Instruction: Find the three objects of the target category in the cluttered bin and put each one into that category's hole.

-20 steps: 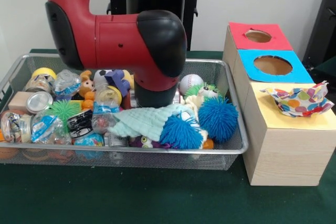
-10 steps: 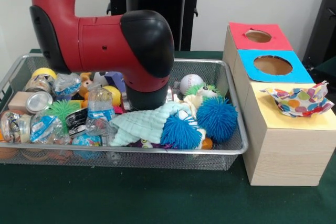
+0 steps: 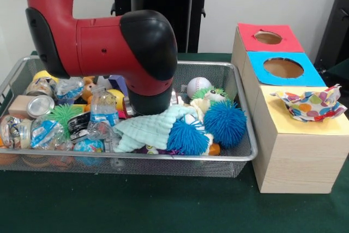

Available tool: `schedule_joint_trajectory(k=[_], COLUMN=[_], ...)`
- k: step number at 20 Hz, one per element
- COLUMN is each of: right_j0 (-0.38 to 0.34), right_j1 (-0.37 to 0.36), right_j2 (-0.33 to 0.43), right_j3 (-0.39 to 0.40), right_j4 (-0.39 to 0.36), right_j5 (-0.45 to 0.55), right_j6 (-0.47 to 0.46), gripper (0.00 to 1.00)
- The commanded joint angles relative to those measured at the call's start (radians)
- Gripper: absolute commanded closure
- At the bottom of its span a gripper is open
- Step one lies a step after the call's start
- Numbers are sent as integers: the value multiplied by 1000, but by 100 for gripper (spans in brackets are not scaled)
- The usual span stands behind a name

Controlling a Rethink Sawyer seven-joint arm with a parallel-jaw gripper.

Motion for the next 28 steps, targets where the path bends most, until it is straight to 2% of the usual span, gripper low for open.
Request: schedule_joint_trajectory(k=[1,8,14,18,24,28], right_j0=[-67,-108,-168,-199,-207,-219], right_j1=[-103,-95,-118,-132,-145,-138], right_j2=[89,114,132,156,158,149], right_j3=[-196,-188,-150,-135,-124,-119], right_j4=[-104,-126,-149,-143,-157,-174], right_j5=[-163,-153,-154,-121,-101,-140], right_j6=[-315,-336,-376,-408,-387,-376], gripper=[100,100,100,100,100,100])
